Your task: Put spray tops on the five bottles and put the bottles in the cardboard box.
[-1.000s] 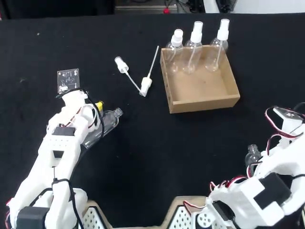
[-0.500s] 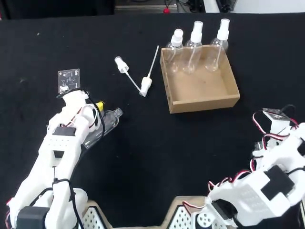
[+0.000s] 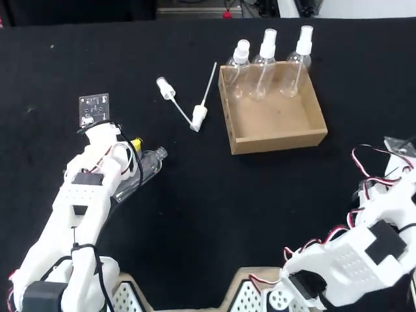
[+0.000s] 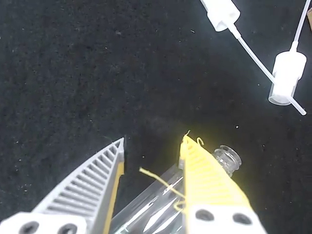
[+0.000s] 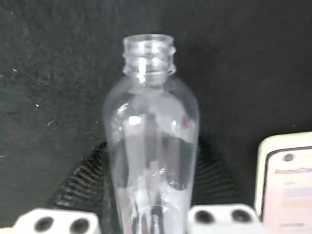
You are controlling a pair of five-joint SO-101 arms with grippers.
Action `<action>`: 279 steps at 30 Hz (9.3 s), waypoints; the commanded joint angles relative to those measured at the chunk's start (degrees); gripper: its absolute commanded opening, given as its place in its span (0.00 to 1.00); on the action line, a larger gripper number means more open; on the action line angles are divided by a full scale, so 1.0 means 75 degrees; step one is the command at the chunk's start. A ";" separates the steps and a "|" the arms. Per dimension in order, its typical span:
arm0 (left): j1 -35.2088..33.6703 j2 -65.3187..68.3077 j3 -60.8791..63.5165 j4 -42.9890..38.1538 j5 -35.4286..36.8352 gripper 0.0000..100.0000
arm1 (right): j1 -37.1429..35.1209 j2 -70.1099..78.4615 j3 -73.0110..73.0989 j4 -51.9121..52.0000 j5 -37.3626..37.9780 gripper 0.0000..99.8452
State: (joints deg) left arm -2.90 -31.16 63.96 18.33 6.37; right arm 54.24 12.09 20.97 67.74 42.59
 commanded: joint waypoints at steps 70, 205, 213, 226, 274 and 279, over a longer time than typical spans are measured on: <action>0.0100 -0.0047 -0.0064 -0.0141 0.0000 0.18 | -0.2004 -0.6031 0.0100 0.1735 -0.1969 0.02; 0.0182 1.3749 -2.1245 0.9225 -0.0012 0.19 | -0.9764 -1.5232 1.0122 -0.6494 -0.5861 0.02; 0.0287 1.3187 -2.1257 1.0245 0.1489 0.19 | -0.9764 -1.5244 1.0122 -0.6494 -0.5861 0.02; 0.0615 1.3034 -2.1234 1.0983 0.2884 0.21 | -0.9764 -1.5244 1.0122 -0.6505 -0.5861 0.02; -0.0615 1.2683 -2.1187 1.1030 0.2391 0.21 | -0.9764 -1.5244 1.0122 -0.6505 -0.5861 0.02; -0.0287 1.2214 -2.0788 1.1042 0.2333 0.21 | -0.9764 -1.5244 1.0122 -0.6517 -0.5861 0.02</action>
State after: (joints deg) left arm -6.77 66.86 -92.09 100.53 24.48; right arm -19.78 -100.88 97.01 19.03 -1.80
